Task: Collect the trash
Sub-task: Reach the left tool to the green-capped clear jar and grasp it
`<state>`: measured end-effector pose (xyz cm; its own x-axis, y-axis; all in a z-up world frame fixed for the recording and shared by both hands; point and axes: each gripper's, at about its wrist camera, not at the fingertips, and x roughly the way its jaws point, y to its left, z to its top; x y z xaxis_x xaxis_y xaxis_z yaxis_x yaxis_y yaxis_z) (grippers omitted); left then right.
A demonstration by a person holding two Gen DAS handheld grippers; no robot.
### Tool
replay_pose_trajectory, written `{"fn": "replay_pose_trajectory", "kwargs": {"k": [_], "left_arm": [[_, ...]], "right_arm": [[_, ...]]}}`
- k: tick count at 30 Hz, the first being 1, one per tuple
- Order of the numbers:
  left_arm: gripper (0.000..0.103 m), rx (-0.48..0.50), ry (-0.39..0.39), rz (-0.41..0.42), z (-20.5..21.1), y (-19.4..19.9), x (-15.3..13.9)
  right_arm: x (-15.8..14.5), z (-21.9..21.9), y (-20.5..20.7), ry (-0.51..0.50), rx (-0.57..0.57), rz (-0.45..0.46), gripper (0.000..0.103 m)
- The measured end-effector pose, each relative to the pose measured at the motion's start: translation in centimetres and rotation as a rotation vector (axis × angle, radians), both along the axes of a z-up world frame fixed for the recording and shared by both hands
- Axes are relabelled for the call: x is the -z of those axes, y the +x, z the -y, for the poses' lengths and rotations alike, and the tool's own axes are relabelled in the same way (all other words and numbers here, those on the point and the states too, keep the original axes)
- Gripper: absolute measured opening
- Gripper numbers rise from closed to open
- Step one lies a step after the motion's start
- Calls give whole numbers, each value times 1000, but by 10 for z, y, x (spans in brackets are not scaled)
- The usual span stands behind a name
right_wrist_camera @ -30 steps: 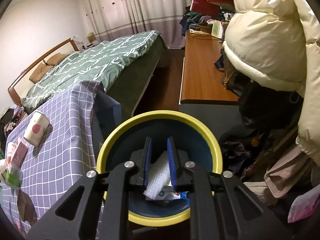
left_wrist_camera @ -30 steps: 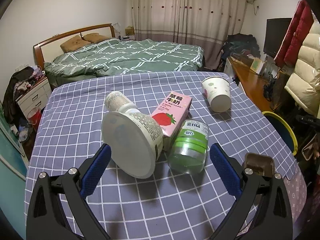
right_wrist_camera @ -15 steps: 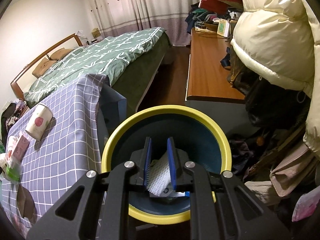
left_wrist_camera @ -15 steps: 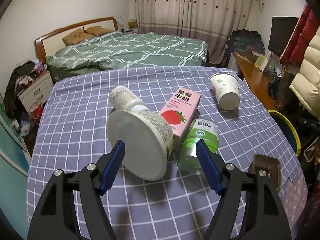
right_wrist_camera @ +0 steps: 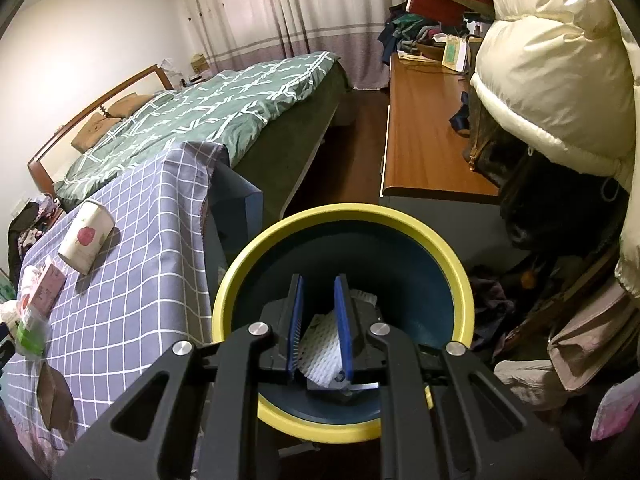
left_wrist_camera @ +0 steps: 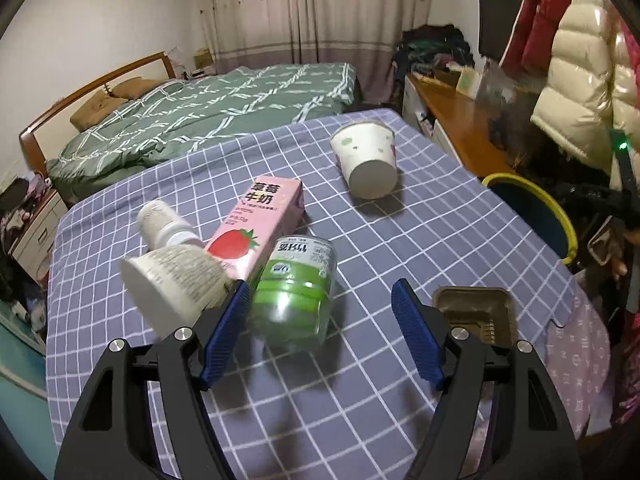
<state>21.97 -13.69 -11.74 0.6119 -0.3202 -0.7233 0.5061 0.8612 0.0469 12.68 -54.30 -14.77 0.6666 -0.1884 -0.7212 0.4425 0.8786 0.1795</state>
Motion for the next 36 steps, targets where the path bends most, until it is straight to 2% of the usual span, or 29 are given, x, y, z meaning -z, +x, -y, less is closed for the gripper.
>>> {"fn": "replay_pose_trajectory", "kwargs": {"k": [9,14,18,21,36], "left_arm": [[72,-18,67,-42,11,26,15],[70,10,49,-45,14,24,10],[69,-16,59,-57,15,35,17],[68,14,50,-51,21,35,18],[51,2,130,-54,29,44,36]], "right_arm": [[6,2,1,14,-3,-9,15],[10,1,1,22,-4,-15,16],[13,1,2,33,-5,-21,16],[14,2,3,33,-7,-25,16],[26,-1,6,45,-24,-50,16]]}}
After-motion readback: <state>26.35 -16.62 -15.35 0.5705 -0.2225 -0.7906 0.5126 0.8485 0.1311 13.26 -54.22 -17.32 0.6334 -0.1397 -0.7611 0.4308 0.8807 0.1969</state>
